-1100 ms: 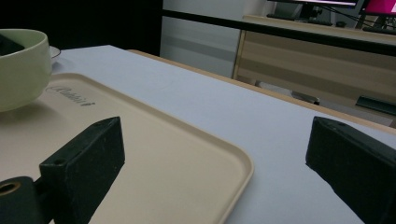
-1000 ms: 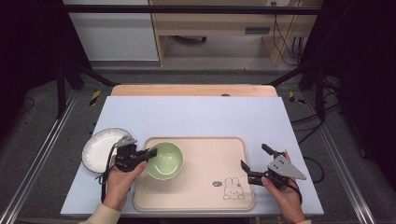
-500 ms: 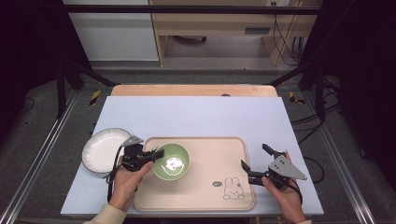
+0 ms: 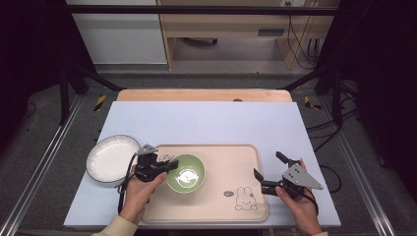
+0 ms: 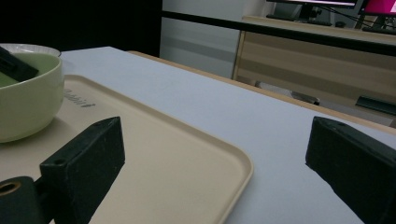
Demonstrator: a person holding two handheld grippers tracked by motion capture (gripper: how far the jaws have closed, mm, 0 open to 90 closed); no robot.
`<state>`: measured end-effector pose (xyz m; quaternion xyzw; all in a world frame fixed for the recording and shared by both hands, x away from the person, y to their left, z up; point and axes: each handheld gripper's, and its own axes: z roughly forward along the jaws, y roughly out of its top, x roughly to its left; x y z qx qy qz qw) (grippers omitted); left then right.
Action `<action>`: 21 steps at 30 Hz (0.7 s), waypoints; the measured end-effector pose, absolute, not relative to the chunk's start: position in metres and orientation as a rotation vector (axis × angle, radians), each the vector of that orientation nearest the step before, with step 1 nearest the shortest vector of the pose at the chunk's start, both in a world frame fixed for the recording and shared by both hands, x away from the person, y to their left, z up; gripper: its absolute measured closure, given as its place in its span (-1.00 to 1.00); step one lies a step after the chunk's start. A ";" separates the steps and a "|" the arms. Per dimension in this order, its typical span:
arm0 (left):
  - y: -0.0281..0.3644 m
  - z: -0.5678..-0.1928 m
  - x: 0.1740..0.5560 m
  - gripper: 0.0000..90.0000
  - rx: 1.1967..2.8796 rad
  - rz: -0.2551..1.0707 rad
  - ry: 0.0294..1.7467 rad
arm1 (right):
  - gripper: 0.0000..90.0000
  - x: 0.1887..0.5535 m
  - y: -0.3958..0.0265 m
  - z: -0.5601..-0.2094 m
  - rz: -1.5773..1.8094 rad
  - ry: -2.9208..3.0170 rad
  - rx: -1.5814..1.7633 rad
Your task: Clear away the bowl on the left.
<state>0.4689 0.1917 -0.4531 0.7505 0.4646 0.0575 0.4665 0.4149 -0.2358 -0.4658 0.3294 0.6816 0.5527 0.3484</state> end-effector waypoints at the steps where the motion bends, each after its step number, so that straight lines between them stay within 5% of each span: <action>1: 0.191 -0.454 0.469 0.80 1.844 0.136 1.140 | -0.89 0.415 -0.236 -0.466 1.433 1.767 0.854; 21: 0.191 -0.459 0.473 0.80 1.859 0.113 1.157 | -0.89 0.416 -0.235 -0.467 1.433 1.771 0.861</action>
